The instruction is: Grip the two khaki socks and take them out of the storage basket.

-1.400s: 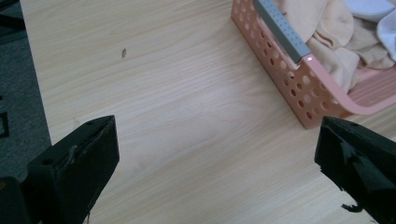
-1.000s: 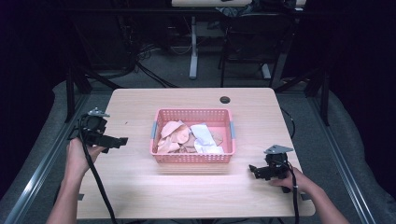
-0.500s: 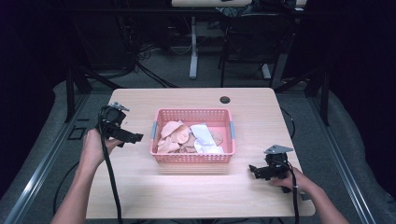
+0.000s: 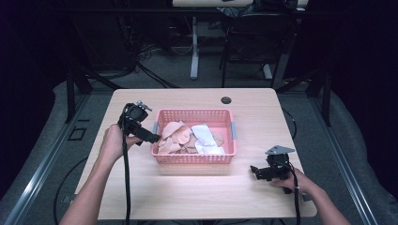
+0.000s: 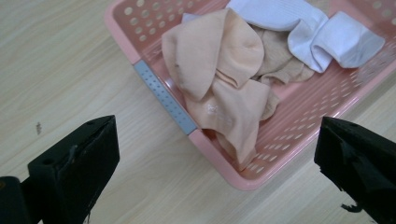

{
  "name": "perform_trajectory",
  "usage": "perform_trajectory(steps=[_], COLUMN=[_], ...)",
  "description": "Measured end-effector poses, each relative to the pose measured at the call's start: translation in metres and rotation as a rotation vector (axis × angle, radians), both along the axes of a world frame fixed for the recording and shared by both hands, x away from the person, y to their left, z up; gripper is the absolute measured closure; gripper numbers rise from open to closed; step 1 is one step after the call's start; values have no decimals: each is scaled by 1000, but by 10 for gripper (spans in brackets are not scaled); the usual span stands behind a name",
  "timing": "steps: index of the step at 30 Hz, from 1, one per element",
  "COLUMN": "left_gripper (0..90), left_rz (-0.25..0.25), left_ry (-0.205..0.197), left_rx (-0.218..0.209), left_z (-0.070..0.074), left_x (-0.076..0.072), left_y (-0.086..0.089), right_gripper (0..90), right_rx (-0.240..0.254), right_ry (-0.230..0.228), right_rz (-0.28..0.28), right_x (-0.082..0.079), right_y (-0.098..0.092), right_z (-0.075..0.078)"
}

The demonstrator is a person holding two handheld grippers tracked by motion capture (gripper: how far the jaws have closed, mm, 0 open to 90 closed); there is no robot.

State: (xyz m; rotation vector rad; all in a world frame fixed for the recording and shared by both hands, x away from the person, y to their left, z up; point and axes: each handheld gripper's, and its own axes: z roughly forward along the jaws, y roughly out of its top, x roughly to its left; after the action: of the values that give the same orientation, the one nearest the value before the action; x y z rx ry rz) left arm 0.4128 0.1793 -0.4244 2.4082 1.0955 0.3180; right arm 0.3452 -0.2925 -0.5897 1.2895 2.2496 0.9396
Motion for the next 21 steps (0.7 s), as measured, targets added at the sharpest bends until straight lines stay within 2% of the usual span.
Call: perform_trajectory(steps=[9, 16, 21], left_gripper=[5, 86, 189], left_rz=[-40, -73, -71], left_ry=[24, 40, 61], left_rx=[22, 46, 67], left_z=[-10, -19, -29], left_x=[3, 7, 11], left_y=[-23, -39, -48], right_gripper=[0, 0, 0], right_rx=[-4, 1, 0], right_ry=[2, 1, 1], right_rz=[-2, -4, -4], right_x=[0, 0, 0], right_y=[0, 0, 0], right_z=[0, 0, 0])
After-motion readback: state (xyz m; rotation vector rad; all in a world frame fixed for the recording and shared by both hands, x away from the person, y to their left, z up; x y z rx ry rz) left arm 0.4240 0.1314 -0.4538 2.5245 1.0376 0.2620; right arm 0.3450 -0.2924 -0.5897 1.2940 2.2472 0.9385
